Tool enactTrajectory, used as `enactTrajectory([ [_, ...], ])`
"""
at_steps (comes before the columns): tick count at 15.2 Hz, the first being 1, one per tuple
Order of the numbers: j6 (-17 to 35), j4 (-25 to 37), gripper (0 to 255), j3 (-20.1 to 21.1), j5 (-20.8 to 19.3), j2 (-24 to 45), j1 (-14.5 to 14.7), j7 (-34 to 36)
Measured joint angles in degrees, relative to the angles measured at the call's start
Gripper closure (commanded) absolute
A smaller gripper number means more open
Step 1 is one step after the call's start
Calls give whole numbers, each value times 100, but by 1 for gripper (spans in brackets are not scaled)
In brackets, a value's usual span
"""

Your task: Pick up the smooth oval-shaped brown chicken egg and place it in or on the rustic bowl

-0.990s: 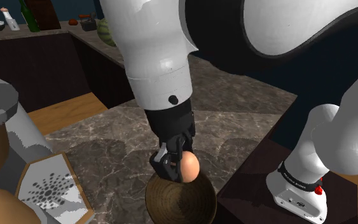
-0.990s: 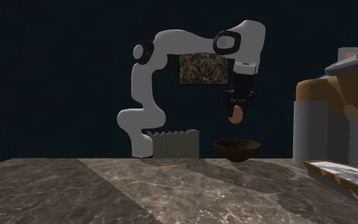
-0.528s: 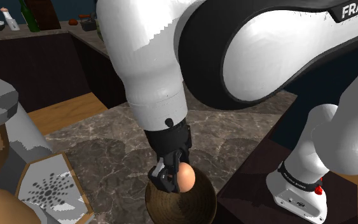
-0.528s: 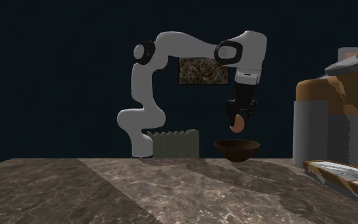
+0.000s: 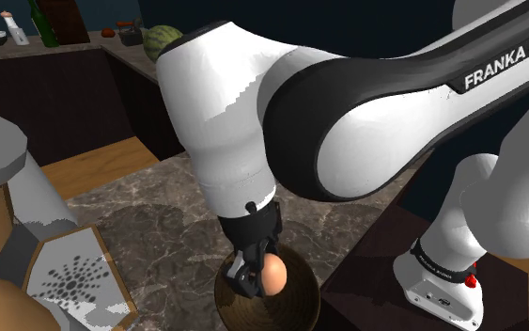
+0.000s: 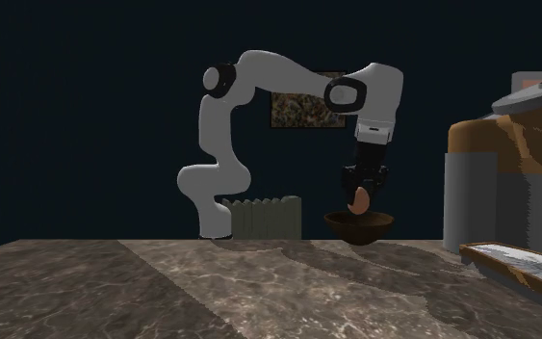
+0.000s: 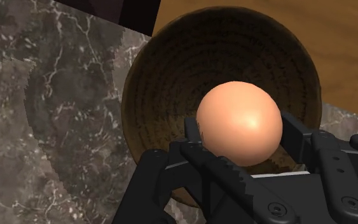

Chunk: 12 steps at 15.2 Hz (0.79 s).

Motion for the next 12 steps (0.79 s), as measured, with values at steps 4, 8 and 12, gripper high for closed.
enactTrajectory([
  [4,28,-13,255,1,-9,16,0,1],
  [8,30,-14,0,1,-9,16,0,1],
  [12,30,-13,0,1,-9,16,0,1],
])
